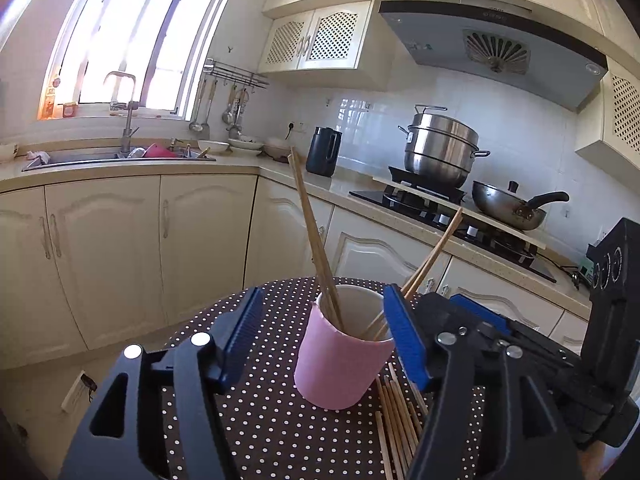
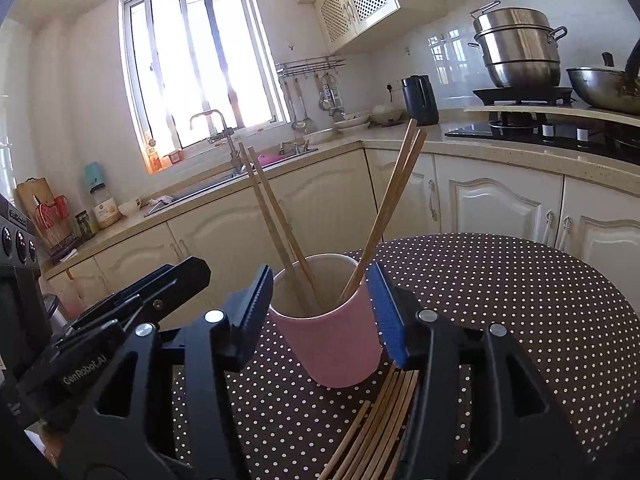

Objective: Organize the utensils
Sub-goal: 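Open both grippers and withdraw them from the pink cup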

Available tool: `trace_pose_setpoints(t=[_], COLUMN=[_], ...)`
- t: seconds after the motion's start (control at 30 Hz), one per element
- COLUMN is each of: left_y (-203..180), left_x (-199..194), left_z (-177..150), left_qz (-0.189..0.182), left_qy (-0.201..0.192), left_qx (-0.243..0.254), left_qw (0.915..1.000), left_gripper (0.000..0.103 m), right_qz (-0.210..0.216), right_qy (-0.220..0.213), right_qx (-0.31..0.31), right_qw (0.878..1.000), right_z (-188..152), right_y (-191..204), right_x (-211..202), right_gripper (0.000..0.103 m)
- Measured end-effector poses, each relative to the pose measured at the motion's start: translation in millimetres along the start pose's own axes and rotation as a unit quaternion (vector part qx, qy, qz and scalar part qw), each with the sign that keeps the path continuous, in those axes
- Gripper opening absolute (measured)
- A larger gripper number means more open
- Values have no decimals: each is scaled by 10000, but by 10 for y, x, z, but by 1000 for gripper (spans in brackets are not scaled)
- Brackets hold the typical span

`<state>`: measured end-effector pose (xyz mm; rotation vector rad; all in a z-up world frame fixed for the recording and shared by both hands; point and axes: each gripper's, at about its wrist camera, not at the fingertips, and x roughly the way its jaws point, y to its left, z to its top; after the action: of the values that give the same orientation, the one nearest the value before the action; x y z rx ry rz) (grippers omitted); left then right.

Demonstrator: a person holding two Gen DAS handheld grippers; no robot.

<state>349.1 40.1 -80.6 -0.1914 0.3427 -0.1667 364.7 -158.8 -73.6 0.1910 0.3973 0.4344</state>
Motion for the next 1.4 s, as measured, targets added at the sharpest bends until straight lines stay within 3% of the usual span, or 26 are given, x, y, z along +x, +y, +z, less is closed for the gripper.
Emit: trace_pose_setpoints(t=[0.47,0.8,1.07,1.4], left_y=[-32,-149,-270,-273], left_x=[-493,-715,-594,-202], left_z=[61,-87,-379,-802], left_qz=[58,62,-118,-279], left_qy=[-120,240,1210,2590], left_qx=[61,264,612,604], left_qw=[9999,9993,9907,9636], left_gripper=[65,65,65,65], right_qz=[-33,-60,-193,-386], right_qy=[-150,75,645,1458], right_qx=[-100,-164,-37,345], right_qw=[9998,9998,9977,9880], right_z=[80,-23,-256,-538], right_y=[183,225,81,-250], right_x=[-451,-743,-777,-647], right_gripper=[56,59,59,59])
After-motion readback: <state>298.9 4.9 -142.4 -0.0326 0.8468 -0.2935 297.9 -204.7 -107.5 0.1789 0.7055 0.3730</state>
